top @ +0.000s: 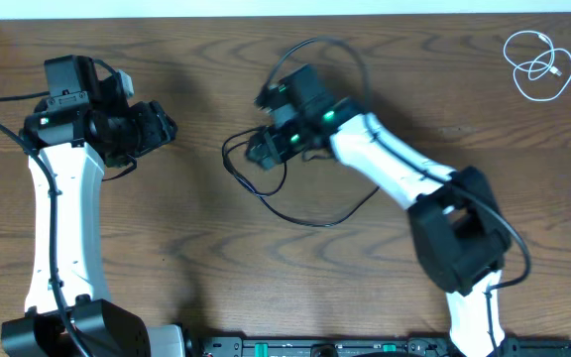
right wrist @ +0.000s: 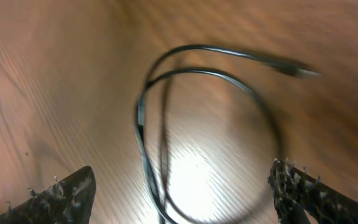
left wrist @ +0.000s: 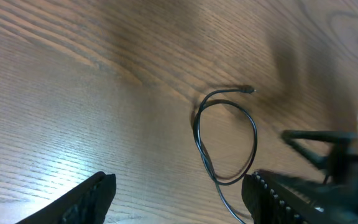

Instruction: Untangle cables

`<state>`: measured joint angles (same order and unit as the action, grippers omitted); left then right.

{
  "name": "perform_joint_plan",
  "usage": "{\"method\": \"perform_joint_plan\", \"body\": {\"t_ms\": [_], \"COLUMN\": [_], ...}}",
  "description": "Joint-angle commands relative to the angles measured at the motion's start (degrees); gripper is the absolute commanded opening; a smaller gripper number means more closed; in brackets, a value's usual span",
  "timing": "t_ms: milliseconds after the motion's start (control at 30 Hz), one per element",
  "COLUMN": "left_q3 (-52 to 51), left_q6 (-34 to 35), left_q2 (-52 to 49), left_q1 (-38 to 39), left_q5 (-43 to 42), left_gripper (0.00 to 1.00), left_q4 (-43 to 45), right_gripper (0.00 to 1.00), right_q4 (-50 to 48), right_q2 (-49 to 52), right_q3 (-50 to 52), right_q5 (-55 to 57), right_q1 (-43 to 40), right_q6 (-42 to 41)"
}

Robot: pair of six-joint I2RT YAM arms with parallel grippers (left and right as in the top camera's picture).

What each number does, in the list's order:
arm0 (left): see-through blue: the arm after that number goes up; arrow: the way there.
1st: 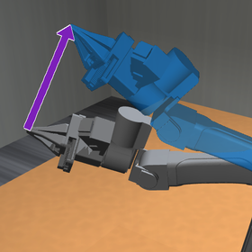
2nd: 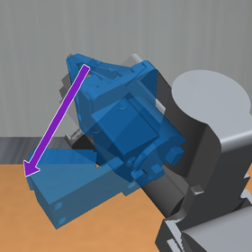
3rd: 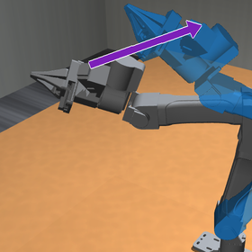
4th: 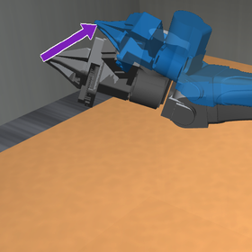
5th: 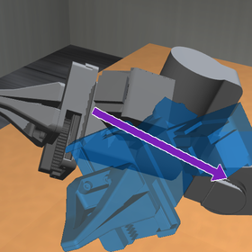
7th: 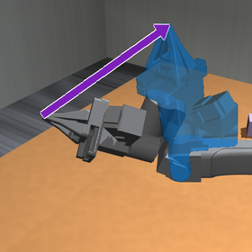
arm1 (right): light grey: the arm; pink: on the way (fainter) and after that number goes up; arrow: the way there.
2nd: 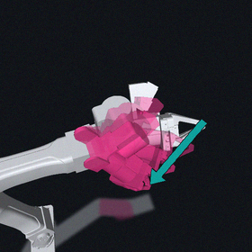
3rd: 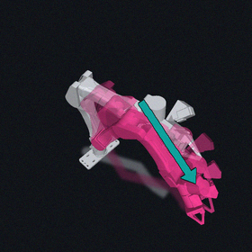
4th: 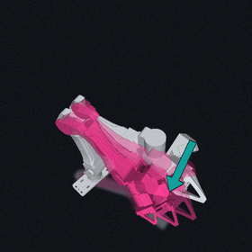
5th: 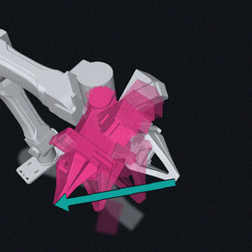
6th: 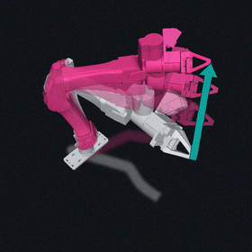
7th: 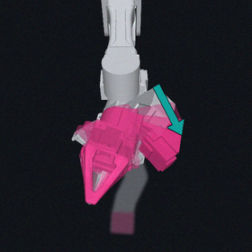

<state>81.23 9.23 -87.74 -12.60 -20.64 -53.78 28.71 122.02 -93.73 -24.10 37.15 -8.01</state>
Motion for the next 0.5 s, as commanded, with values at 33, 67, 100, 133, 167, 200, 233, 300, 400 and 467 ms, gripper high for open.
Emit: {"method": "perform_joint_plan", "body": {"t_ms": [33,67,100,133,167,200,233,300,400,467], "left_q3": [0.7,0.7,0.7,0.7,0.7,0.7,0.7,0.7,0.7,0.7], "left_q6": [0.3,0.3,0.3,0.3,0.3,0.3,0.3,0.3,0.3,0.3], "left_q2": [0.0,0.0,0.0,0.0,0.0,0.0,0.0,0.0,0.0,0.0], "left_q1": [-0.2,-0.2,-0.3,-0.2,-0.2,-0.3,-0.3,-0.2,-0.3,-0.3], "left_q5": [0.8,0.8,0.8,0.8,0.8,0.8,0.8,0.8,0.9,0.9], "left_gripper": [0.70,0.70,0.70,0.70,0.71,0.70,0.71,0.71,0.71,0.71], "left_q4": [-0.2,-0.4,-0.4,-0.4,-0.4,-0.4,-0.4,-0.4,-0.4,-0.4], "right_gripper": [0.83,0.81,0.79,0.76,0.75,0.73,0.72,0.70,0.57,0.38], "right_q4": [-1.0,-1.3,-1.5,-1.7,-2.0,-2.2,-2.5,-3.1,-4.2,-4.3], "right_q2": [4.0,4.8,5.4,5.8,6.4,6.5,7.0,7.8,9.8,9.9], "right_q3": [-1.3,-1.3,-1.3,-1.3,-1.3,-1.3,-1.3,-1.3,-1.3,-1.3], "right_q5": [7.6,9.3,10.5,12.0,13.1,13.7,14.1,14.7,15.3,17.3], "right_q1": [5.3,6.3,7.0,7.7,8.1,8.5,8.8,9.4,10.1,10.2], "right_q6": [3.0,3.0,3.0,3.0,3.0,3.0,3.0,3.0,2.9,2.2]}}
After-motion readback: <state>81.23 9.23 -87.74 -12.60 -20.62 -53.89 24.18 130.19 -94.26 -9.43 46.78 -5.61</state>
